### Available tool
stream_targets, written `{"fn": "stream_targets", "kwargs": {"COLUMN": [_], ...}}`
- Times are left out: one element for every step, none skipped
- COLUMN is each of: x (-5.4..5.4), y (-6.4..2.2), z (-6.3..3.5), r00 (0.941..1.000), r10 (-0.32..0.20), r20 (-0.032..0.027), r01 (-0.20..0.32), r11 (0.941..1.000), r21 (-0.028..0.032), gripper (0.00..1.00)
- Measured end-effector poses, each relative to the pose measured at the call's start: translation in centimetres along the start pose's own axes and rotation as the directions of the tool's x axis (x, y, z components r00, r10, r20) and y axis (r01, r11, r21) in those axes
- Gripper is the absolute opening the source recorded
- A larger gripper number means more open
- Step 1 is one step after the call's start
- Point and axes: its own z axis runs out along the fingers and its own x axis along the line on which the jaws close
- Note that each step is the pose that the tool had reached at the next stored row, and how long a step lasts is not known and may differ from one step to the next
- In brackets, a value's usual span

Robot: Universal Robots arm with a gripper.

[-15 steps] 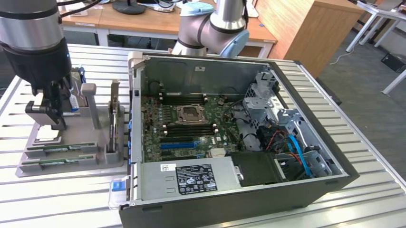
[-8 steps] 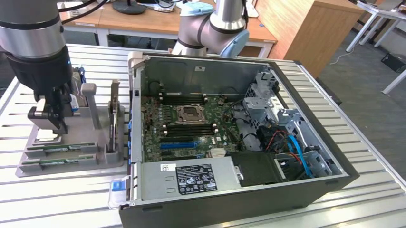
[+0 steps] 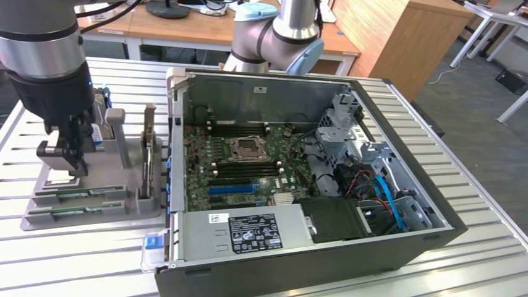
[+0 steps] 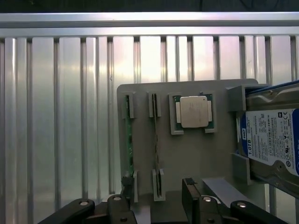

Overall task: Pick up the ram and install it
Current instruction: 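Pick up the ram and move it above insertion slot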

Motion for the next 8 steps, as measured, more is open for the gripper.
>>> {"fn": "stream_targets", "kwargs": {"x": [0.2,0.3,0.5,0.7,0.9,1.2,1.4,1.6], "y": [-0.01,-0.02,-0.02,-0.03,-0.04,-0.05,-0.06,-0.07], "z": [-0.01,-0.01,-0.01,-0.01,-0.02,-0.02,-0.02,-0.02], "r00": [1.0,1.0,1.0,1.0,1.0,1.0,1.0,1.0], "r10": [0.0,0.0,0.0,0.0,0.0,0.0,0.0,0.0], "r20": [-0.0001,0.0,0.0,0.0,0.0,0.0,0.0,0.0], "r01": [0.0,0.0,0.0,0.0,0.0,0.0,0.0,0.0], "r11": [1.0,1.0,1.0,1.0,1.0,1.0,1.0,1.0], "r21": [-0.0001,0.0,0.0,0.0,0.0,0.0,0.0,0.0], "gripper": [0.53,0.53,0.53,0.53,0.53,0.53,0.53,0.53]}}
